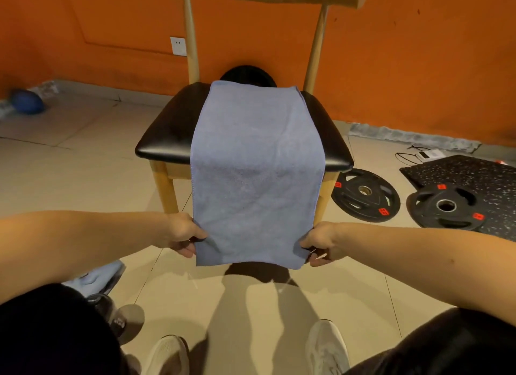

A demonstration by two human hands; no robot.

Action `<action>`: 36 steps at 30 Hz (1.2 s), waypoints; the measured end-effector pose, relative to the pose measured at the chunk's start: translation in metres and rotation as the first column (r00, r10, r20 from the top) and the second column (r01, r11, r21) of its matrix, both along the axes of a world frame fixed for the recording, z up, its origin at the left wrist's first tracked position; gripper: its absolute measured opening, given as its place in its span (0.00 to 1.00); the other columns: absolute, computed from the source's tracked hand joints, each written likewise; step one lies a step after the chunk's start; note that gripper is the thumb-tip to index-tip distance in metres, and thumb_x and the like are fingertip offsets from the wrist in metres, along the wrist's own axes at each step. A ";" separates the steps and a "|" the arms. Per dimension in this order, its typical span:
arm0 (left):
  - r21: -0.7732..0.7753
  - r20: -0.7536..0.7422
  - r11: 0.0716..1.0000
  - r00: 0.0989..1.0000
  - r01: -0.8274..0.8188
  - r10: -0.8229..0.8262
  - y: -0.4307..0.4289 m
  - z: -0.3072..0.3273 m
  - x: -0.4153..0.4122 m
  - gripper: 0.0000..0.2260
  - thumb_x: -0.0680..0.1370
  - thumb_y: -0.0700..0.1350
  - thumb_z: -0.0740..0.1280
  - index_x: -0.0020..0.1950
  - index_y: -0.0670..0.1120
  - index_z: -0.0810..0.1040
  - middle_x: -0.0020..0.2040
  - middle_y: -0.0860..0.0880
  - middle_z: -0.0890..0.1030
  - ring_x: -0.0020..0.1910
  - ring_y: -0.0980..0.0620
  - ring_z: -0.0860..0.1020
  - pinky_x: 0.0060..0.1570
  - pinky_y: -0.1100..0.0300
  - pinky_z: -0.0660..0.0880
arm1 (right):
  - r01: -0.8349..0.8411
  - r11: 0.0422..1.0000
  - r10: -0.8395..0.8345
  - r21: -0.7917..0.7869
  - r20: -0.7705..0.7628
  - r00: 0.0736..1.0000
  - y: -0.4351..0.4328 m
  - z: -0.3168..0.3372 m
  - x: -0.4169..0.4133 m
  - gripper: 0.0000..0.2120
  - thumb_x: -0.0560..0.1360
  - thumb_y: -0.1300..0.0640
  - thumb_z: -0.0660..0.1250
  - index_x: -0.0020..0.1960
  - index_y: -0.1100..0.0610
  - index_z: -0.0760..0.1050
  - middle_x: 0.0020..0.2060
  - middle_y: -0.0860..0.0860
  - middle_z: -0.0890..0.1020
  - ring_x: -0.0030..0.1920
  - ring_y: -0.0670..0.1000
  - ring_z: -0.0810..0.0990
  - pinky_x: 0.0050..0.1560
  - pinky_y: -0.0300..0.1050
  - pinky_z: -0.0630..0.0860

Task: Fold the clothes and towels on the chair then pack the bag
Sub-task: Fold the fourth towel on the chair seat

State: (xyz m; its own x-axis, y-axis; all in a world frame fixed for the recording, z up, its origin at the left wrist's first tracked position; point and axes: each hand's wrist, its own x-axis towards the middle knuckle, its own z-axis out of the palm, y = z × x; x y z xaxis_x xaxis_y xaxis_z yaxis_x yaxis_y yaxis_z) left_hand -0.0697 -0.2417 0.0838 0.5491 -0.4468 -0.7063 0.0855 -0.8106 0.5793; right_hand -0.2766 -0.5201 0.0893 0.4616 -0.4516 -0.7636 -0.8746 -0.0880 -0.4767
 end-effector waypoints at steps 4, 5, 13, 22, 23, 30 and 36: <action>-0.019 -0.017 0.999 0.999 -0.038 0.037 0.005 0.012 0.003 0.09 0.82 0.37 0.65 0.59 0.33 0.78 0.52 0.39 0.84 0.48 0.35 0.83 0.55 0.46 0.81 | 0.064 0.998 -0.063 -0.004 0.042 0.997 0.001 0.013 0.000 0.03 0.82 0.61 0.64 0.51 0.61 0.73 0.40 0.56 0.76 0.31 0.51 0.75 0.32 0.39 0.75; -0.029 -0.010 0.998 0.998 -0.055 0.054 0.006 0.016 0.005 0.10 0.81 0.36 0.66 0.58 0.31 0.77 0.50 0.38 0.82 0.45 0.36 0.81 0.54 0.44 0.80 | 0.076 0.997 -0.074 -0.016 0.072 0.995 0.000 0.016 0.000 0.04 0.82 0.61 0.65 0.50 0.61 0.73 0.39 0.56 0.75 0.31 0.51 0.73 0.30 0.38 0.74; -0.205 0.029 0.961 0.980 -0.188 0.198 0.011 0.069 0.006 0.09 0.79 0.32 0.70 0.45 0.43 0.72 0.32 0.42 0.78 0.29 0.49 0.76 0.30 0.60 0.76 | 0.218 0.974 -0.181 -0.064 0.360 0.915 -0.008 0.058 -0.005 0.10 0.81 0.58 0.69 0.46 0.58 0.69 0.33 0.58 0.77 0.23 0.48 0.72 0.21 0.39 0.65; -0.327 0.301 0.931 0.952 0.161 -0.059 0.004 0.091 -0.026 0.08 0.76 0.39 0.75 0.51 0.37 0.80 0.45 0.41 0.85 0.42 0.48 0.85 0.42 0.59 0.81 | 0.107 0.927 -0.304 0.359 0.555 0.774 0.012 0.114 -0.016 0.08 0.83 0.59 0.65 0.52 0.63 0.79 0.34 0.55 0.83 0.32 0.46 0.77 0.33 0.35 0.74; -0.283 0.389 0.925 0.912 0.254 -0.131 -0.001 0.093 -0.032 0.09 0.76 0.43 0.76 0.50 0.39 0.81 0.44 0.43 0.85 0.42 0.48 0.85 0.43 0.59 0.81 | 0.088 0.913 -0.317 0.399 0.556 0.768 0.016 0.119 -0.014 0.07 0.83 0.60 0.65 0.54 0.63 0.79 0.36 0.56 0.83 0.34 0.47 0.79 0.34 0.34 0.75; -0.022 0.719 0.904 0.635 0.427 -0.283 -0.048 0.110 -0.093 0.26 0.67 0.69 0.75 0.50 0.51 0.73 0.44 0.51 0.80 0.40 0.51 0.77 0.40 0.53 0.76 | 0.097 0.767 -0.486 0.634 0.476 0.733 0.035 0.151 -0.004 0.04 0.81 0.63 0.66 0.51 0.63 0.79 0.43 0.61 0.85 0.40 0.48 0.83 0.35 0.34 0.78; 0.024 0.809 0.915 0.530 0.403 -0.255 -0.063 0.099 -0.102 0.11 0.76 0.49 0.69 0.42 0.50 0.67 0.37 0.52 0.74 0.35 0.50 0.72 0.32 0.55 0.67 | 0.158 0.696 -0.600 0.700 0.447 0.663 0.042 0.171 -0.006 0.07 0.80 0.62 0.68 0.57 0.63 0.78 0.39 0.60 0.84 0.33 0.47 0.82 0.28 0.36 0.78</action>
